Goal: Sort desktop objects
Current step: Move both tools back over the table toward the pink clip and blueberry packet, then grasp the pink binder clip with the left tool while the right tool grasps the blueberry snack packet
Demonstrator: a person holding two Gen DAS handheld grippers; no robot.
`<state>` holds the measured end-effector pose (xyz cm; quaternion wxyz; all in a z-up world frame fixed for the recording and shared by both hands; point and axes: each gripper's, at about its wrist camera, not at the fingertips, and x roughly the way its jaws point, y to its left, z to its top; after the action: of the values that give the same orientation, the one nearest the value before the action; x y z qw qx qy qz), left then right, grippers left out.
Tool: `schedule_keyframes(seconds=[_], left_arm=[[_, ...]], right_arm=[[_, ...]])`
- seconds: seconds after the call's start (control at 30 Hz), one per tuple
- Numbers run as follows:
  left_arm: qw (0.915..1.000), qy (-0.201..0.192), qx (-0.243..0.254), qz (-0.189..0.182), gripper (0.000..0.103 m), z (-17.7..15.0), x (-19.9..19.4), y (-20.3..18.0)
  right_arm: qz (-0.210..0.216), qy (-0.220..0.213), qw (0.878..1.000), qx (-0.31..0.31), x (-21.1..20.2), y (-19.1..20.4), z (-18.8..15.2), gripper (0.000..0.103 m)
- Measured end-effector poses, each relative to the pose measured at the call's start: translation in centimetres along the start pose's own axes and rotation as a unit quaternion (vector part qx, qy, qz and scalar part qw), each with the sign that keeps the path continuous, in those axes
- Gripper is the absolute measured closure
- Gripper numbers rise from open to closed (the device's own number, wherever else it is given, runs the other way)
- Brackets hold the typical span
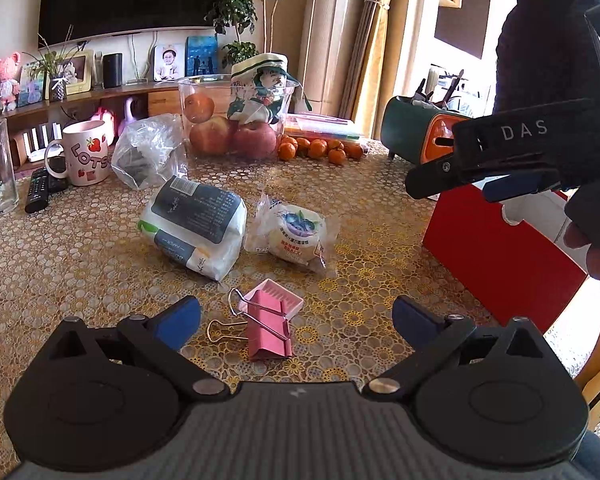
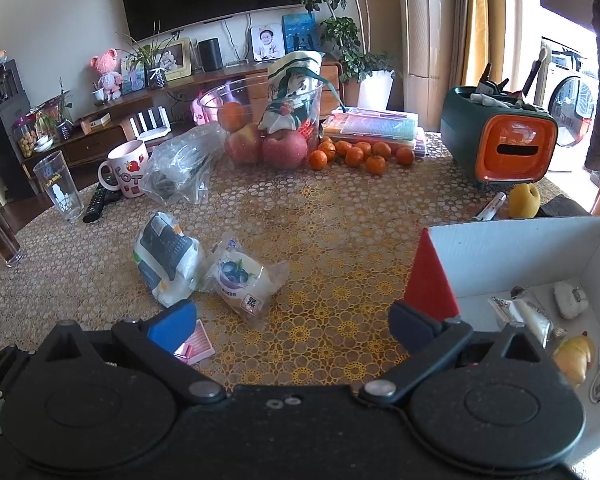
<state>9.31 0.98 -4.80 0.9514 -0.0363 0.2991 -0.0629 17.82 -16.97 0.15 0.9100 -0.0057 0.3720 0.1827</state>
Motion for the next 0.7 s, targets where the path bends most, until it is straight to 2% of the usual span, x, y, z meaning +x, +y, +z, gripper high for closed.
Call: schedule_keyframes(seconds=[0.1, 0.47, 0.7], left_arm=[[0.9999, 0.006, 0.001, -0.008, 0.0, -0.3, 1.1, 0.5], [0.9998, 0.013, 0.014, -0.004, 0.002, -1.3, 3.6, 1.2], [0.9997, 0.016, 0.02, -0.006, 0.009, -1.9, 4.5, 1.0]], right_arm=[[0.006, 0.009, 1.0, -0.006, 1.5, 0.6, 0.1, 0.001], [0.012, 0.041, 0.999, -0.018, 6.8, 1.7, 0.2, 0.001], [0.017, 0.049, 0.999, -0.017, 9.6, 2.3, 0.5, 0.001]])
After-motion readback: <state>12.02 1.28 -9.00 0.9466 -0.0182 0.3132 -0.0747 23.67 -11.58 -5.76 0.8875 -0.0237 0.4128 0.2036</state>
